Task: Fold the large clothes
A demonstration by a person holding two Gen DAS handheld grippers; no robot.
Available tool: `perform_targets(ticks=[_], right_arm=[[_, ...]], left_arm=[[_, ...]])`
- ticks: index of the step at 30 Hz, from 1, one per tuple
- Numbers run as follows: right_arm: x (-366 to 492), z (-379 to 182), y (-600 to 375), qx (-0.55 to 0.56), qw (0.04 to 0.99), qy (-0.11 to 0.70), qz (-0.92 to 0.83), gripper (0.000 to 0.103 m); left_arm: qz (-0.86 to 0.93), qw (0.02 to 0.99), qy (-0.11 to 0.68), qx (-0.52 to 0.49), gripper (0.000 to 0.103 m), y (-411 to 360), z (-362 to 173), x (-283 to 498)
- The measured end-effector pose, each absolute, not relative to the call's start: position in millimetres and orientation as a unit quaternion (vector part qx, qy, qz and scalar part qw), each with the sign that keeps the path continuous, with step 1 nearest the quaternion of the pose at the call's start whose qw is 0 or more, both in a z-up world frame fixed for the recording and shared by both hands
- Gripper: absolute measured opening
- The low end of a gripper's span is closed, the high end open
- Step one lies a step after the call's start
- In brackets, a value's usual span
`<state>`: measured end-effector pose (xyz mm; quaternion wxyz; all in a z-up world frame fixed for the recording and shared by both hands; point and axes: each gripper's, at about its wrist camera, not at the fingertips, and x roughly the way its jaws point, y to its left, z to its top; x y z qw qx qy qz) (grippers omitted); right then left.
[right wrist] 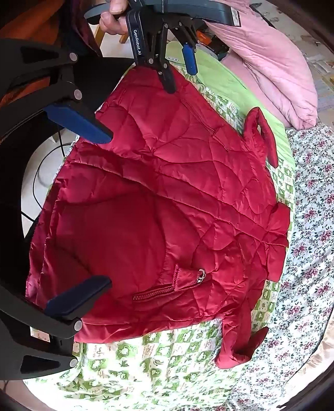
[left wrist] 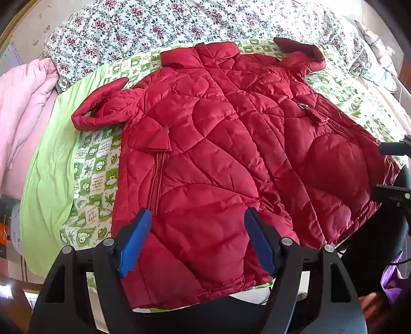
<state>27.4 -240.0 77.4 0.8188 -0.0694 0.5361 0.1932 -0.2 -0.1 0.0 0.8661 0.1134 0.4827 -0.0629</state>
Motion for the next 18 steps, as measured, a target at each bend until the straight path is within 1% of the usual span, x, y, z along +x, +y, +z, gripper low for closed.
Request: perform_targets(ticks=[18], right_arm=[[31.1, 78.0, -240.4, -0.068, 0.819, 0.536, 0.194, 0.103]], left_arm=[[-0.061, 0.866, 0.483, 0.114, 0.074, -9.3, -6.4, 1.9]])
